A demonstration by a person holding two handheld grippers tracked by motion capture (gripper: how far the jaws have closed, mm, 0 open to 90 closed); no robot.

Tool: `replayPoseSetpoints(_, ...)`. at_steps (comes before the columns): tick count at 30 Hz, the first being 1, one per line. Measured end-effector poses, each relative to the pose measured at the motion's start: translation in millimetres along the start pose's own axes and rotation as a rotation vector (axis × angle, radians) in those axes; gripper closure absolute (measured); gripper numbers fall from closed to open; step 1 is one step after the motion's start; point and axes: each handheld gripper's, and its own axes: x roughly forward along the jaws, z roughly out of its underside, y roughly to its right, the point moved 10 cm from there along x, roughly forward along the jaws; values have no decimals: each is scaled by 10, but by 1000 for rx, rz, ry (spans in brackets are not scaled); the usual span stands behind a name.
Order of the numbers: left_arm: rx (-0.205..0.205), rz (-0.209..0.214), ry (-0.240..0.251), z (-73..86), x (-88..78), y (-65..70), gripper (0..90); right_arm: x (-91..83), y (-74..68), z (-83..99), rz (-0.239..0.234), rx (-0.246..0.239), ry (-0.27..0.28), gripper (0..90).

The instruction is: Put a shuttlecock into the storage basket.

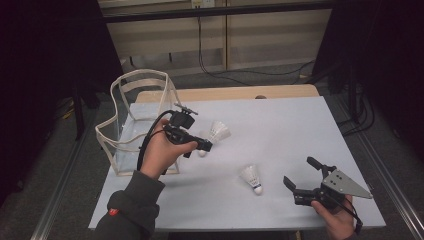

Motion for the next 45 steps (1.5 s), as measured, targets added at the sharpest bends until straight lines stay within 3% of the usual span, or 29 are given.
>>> replayPoseSetpoints(13,-23,-40,2,-66,-66,-84,653,4,-13,15,-2,-1,-8,18)
replayPoseSetpoints(27,-34,-55,9,-158,-128,-89,653,2,-14,3,-1,-2,-2,18)
replayPoseSetpoints(45,-63,-91,21,-247,-203,-216,653,-3,-9,-7,-1,-4,2,18)
